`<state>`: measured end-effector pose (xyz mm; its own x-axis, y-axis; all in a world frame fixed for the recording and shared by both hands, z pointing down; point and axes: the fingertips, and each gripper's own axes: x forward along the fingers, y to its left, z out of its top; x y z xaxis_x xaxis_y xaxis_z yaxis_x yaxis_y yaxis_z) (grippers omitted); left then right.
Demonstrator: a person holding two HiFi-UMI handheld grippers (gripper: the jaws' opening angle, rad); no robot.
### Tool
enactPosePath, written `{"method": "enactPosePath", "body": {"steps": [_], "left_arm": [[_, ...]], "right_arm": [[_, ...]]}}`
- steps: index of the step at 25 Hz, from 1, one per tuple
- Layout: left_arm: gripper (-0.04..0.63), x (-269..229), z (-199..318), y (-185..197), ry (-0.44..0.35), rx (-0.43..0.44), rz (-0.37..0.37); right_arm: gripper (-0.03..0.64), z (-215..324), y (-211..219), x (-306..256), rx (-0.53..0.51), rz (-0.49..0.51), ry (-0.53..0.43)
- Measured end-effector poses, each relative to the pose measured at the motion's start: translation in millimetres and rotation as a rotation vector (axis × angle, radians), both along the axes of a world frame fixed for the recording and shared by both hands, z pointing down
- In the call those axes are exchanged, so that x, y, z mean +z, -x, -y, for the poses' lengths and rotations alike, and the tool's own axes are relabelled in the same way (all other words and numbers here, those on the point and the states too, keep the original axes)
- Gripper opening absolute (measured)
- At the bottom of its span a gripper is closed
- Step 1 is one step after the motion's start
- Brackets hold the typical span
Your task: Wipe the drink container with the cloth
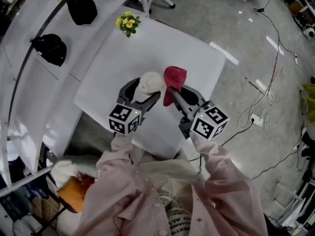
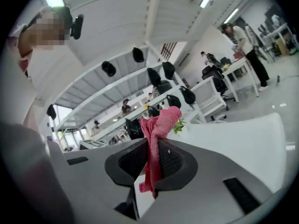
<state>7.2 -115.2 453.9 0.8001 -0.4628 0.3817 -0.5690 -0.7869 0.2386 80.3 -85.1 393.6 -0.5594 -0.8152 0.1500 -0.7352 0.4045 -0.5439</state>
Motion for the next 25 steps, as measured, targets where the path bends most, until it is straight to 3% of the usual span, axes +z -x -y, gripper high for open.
{"method": "enactPosePath", "body": {"steps": [5, 11, 16, 25], "left_arm": [[0.374, -2, 0, -1, -0.005, -0.003, -0.01], [0.374, -4, 1, -3, -0.018, -0.01, -0.025], [0.374, -4, 1, -3, -0.026, -0.014, -0.034], [0.374, -3, 2, -2, -0.031, -0.021, -0.047]], "right_arm": [[0.044, -5, -7, 24, 0.191, 0.168, 0.061], [0.044, -4, -5, 45, 0.337, 0.346, 0.116], [0.044, -4, 0, 57, 0.384, 0.449, 0.13], [0.044, -1, 8, 67, 0.417, 0.533, 0.122]]}}
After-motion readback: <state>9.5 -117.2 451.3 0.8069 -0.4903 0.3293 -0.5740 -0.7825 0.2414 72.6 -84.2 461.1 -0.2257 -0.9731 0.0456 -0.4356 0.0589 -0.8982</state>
